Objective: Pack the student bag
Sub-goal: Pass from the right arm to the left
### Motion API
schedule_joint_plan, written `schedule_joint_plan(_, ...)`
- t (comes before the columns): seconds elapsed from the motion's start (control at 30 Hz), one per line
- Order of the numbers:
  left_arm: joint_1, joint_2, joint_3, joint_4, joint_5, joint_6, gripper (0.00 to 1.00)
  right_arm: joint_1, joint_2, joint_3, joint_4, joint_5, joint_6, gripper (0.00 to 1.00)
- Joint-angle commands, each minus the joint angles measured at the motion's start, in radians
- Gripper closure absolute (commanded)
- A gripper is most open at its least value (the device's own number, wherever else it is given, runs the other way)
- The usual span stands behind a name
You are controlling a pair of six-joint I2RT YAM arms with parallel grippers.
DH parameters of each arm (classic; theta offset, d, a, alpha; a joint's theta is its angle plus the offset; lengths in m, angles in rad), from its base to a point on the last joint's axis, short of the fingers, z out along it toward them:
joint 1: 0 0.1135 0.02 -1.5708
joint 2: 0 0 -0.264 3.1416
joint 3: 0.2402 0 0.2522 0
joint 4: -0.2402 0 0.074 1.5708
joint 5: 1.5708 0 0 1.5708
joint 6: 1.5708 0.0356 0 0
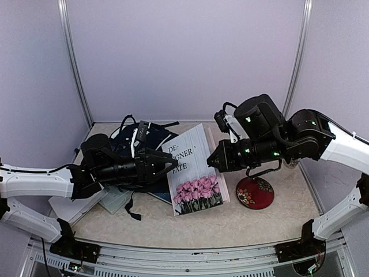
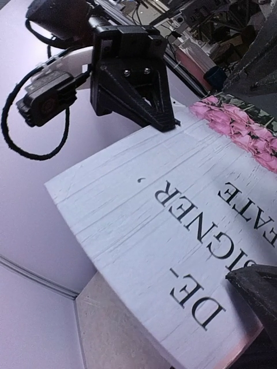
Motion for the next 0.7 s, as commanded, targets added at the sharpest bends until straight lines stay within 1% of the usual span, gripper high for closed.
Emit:
schedule_joint_plan(0.0,0.075,-0.087,-0.005,-0.03,0.039,-0.043,0.01,0.015,0.008,0.061,0.032,-0.028,-0.143,1.0)
schedule_joint_plan(0.13,0.095,-0.129,-0.013,-0.103,0.011,0.002,0.01,0.007,-0.015,0.004,0.036,0.011,-0.112,1.0)
schedule_joint_plan(0.2,0.105,-0.11,-0.046,-0.1,0.01,-0.018,0.01,0.007,-0.037,-0.049,0.069,0.008,-0.107,1.0)
schedule_joint_plan(0.23,0.11,-0.098,-0.071,-0.072,0.019,-0.032,0.01,0.007,-0.054,-0.072,0.093,0.008,-0.109,1.0)
schedule_joint_plan(0.37,0.148,-0.087,-0.192,0.084,0.075,-0.112,0.01,0.005,-0.138,-0.135,0.164,0.024,-0.129,1.0)
schedule_joint_plan(0.47,0.158,-0.1,-0.244,0.14,0.061,-0.12,0.01,-0.005,-0.187,-0.173,0.194,0.032,-0.143,1.0)
schedule_joint_plan(0.5,0.157,-0.089,-0.258,0.182,0.072,-0.124,0.01,-0.007,-0.197,-0.186,0.201,0.029,-0.149,1.0)
schedule_joint_plan(0.6,0.143,0.008,-0.28,0.385,0.144,-0.176,0.01,-0.009,-0.205,-0.211,0.214,0.012,-0.161,1.0)
schedule_joint_plan(0.67,0.126,0.099,-0.272,0.567,0.202,-0.229,0.01,-0.01,-0.204,-0.218,0.235,-0.006,-0.171,1.0)
